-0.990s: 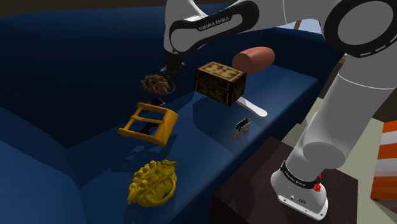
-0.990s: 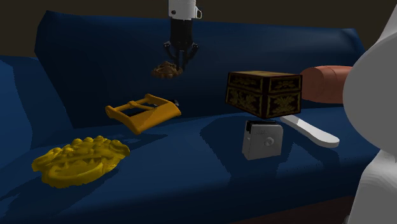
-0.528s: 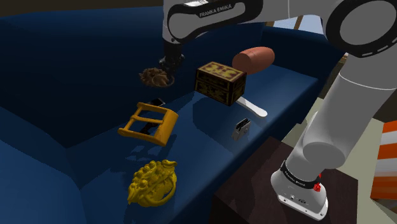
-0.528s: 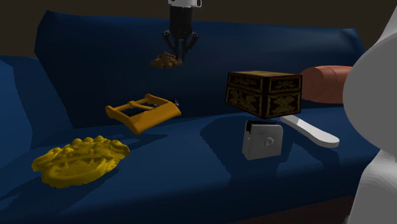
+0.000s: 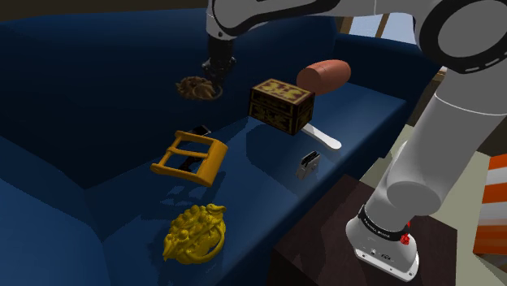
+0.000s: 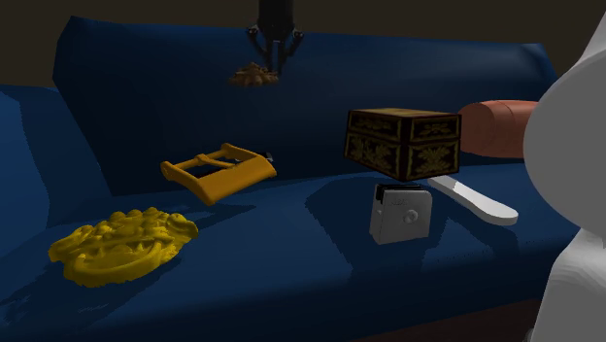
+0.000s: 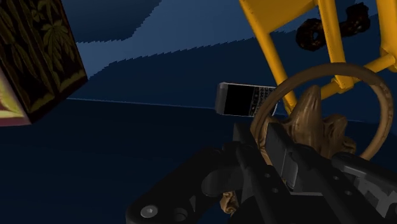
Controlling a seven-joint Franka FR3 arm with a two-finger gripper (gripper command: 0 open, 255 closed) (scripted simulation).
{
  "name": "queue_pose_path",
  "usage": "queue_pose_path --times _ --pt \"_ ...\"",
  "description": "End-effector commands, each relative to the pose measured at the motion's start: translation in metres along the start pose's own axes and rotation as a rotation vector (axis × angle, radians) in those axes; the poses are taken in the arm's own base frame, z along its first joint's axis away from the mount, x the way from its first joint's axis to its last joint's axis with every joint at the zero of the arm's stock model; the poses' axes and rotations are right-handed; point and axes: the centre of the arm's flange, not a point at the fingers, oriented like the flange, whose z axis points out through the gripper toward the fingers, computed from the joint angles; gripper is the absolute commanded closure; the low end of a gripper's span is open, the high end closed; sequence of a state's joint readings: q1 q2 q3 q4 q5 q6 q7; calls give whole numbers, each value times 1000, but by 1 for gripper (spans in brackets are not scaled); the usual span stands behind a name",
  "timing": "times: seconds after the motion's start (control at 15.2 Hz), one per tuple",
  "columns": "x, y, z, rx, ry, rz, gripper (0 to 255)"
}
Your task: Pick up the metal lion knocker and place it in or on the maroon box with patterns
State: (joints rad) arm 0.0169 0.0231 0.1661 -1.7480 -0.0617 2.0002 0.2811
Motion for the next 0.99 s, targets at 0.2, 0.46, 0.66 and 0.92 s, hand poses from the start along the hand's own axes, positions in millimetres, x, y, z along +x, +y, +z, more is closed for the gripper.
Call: queue_pose_path --times 0.2,0.46,0.66,0.92 --pt "2 12 -17 0 0 0 255" --pt "-9 64 -21 0 0 0 255" --pt "-17 102 -24 0 0 0 255" --pt "-28 154 -27 0 0 0 255"
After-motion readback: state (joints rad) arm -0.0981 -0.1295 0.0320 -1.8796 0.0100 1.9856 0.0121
